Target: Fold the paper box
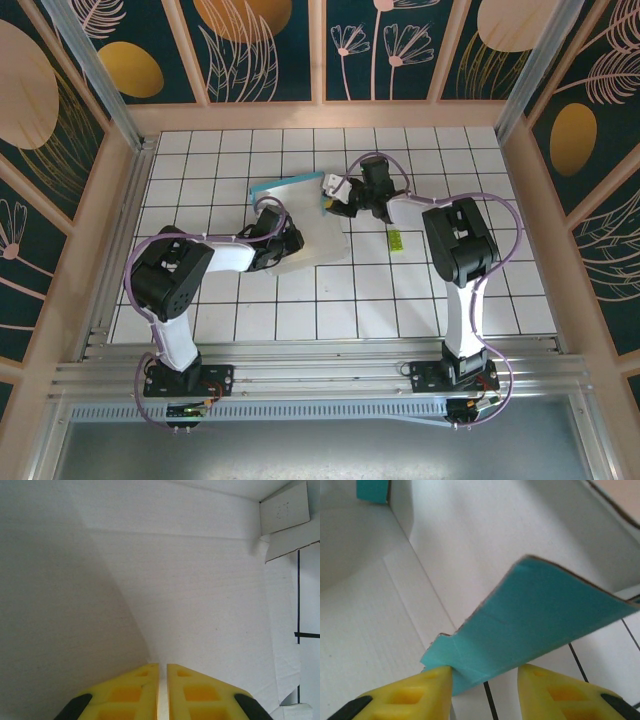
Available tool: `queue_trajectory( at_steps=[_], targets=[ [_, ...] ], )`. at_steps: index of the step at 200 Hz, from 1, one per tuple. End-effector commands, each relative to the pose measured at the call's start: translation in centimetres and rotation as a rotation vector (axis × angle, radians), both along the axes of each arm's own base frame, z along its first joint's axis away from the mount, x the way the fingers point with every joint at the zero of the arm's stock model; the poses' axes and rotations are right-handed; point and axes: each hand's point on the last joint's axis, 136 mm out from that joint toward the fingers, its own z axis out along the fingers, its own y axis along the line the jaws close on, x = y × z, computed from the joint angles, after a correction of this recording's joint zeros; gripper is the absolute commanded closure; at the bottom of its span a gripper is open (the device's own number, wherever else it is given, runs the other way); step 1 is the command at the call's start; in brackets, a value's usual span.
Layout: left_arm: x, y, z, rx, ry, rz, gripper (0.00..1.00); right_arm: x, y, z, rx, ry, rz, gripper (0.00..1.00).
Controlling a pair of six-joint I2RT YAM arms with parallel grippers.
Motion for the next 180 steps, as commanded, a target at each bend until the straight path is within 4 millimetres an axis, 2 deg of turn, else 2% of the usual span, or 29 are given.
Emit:
queue_trajectory(
  at_steps=[1,36,75,114,180],
  targets=[
    [-2.2,1.4,-3.6,0.104,0.11,-0.01,0.87,0.2,2.2,2.1,0.124,0.058,0.02,0.58],
    [-2.2,1.4,-3.3,0.105,0.104,-0.012,0.87,1.2,2.6,2.1,0.173,0.159,-0.039,0.59],
    [-2.3,1.3,-3.3,0.103,0.105,-0.015,0.87,3.3,2.6,1.8,0.221,0.255,-0.168,0.62],
    [-2.3,1.2,-3.2,0.099,0.102,-0.018,0.87,4.1,3.0,1.3,0.274,0.351,-0.236,0.57],
    [-2.3,1.0,-3.0,0.092,0.099,-0.021,0.87,6.2,3.2,-0.1,0.346,0.491,-0.373,0.64]
  ],
)
